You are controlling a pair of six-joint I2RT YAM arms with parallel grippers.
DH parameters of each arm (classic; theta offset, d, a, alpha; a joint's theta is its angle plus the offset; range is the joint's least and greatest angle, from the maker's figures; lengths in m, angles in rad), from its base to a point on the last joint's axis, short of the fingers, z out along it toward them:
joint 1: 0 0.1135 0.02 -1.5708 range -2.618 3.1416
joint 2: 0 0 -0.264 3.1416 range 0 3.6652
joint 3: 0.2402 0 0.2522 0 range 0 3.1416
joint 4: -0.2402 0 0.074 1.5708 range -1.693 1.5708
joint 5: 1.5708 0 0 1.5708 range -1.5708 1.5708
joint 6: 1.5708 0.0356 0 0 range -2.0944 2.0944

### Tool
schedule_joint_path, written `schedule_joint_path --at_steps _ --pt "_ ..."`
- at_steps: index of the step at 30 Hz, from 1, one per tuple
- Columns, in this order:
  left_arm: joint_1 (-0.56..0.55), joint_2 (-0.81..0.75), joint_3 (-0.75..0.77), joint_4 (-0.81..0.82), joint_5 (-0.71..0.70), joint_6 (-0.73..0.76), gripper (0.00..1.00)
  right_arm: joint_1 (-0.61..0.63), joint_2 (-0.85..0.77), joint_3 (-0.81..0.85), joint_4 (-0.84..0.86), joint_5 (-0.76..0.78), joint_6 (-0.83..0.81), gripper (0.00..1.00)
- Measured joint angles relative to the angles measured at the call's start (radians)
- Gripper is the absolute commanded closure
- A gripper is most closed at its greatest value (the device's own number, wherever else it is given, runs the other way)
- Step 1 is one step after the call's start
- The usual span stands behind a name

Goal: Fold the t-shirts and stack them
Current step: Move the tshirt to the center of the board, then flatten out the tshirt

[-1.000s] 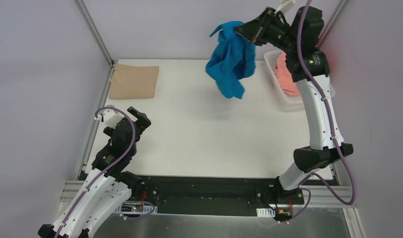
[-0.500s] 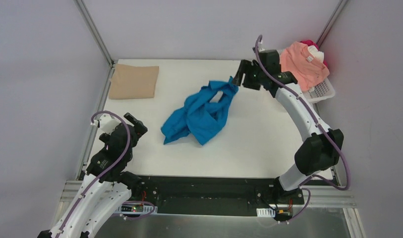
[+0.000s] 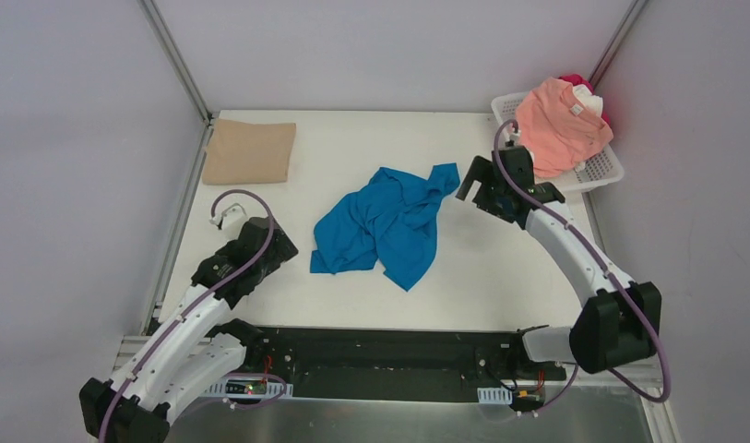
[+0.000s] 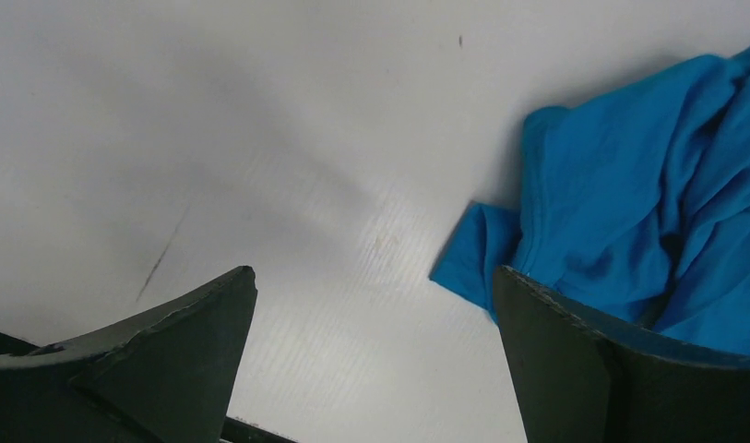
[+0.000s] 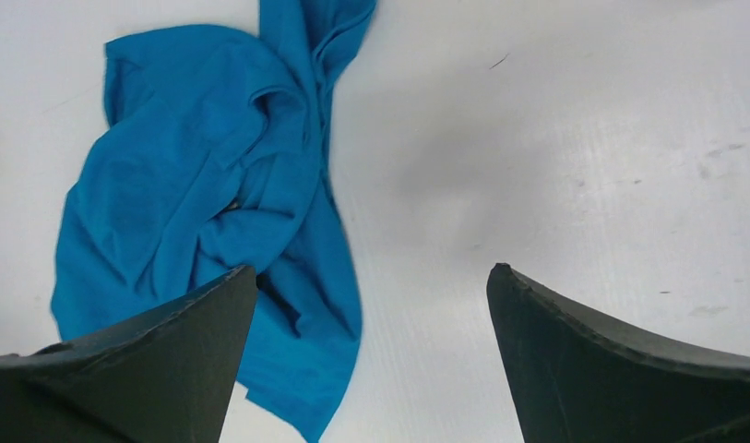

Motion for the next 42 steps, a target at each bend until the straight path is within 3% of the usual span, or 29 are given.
schedule_joint_path --at_steps 4,9,13,22,31,36,42 --pt "0.0 0.071 -0.037 0.0 0.095 -0.021 0.15 0.074 -0.12 -0.144 0.07 -0.048 0.074 0.01" --pt "0.0 0.082 -0.118 0.05 0.185 -0.019 0.18 0.209 -0.164 -0.269 0.113 -0.109 0.141 0.01" --pt "0.0 0.097 -0.204 0.178 0.257 -0.008 0.21 0.294 -0.166 -0.315 0.116 -0.138 0.164 0.01" --pt "0.0 0.3 -0.23 0.469 0.314 0.015 0.46 0.447 -0.169 -0.337 0.116 -0.189 0.175 0.01" --pt "0.002 0.505 -0.186 0.652 0.405 0.016 1.0 0.475 -0.165 -0.34 0.096 -0.157 0.174 0.01" --pt "0.006 0.469 -0.225 0.676 0.463 0.01 1.0 0.488 -0.147 -0.339 0.087 -0.132 0.172 0.01" --pt "0.006 0.256 -0.329 0.597 0.509 -0.009 1.0 0.532 -0.093 -0.306 0.078 -0.104 0.16 0.02"
